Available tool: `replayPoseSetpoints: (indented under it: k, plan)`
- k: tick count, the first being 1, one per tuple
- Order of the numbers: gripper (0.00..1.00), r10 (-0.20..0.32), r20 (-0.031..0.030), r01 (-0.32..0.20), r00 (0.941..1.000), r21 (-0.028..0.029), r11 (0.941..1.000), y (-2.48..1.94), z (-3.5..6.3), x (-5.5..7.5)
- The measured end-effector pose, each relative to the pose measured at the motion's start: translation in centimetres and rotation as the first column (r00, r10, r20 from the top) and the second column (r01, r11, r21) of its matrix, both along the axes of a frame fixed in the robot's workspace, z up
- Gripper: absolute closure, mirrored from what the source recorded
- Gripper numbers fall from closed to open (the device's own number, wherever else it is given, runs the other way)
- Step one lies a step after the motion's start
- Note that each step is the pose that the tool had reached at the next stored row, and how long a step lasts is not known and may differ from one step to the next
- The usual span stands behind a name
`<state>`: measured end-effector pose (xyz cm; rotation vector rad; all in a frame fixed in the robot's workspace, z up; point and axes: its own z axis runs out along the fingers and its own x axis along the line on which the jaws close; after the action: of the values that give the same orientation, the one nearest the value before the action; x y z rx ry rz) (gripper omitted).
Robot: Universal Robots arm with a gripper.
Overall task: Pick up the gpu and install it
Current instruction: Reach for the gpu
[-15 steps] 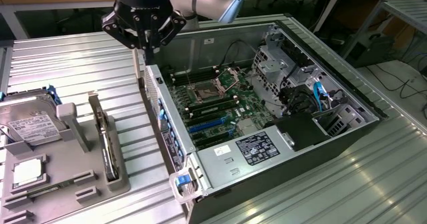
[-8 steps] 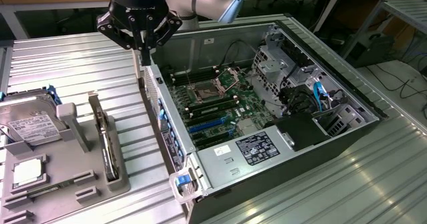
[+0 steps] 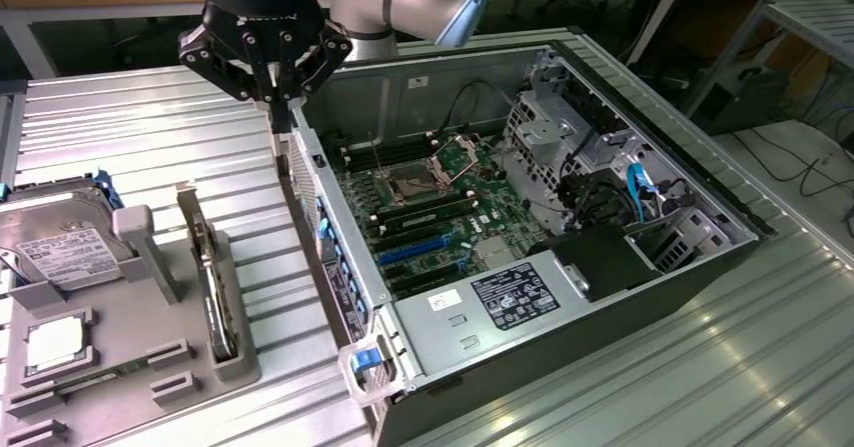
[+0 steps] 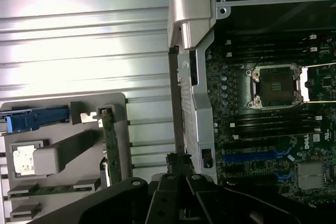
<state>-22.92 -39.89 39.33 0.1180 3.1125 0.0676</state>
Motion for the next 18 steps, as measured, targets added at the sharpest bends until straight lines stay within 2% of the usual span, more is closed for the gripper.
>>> replayPoseSetpoints:
  k: [13,18]
  plan:
    - [0.89,0.000,0.0000,0.000,1.0000,0.0000,1.0000,0.00,0.00,-1.5]
    - [0.89,0.000,0.0000,0.000,1.0000,0.0001,1.0000,0.00,0.00,-2.5]
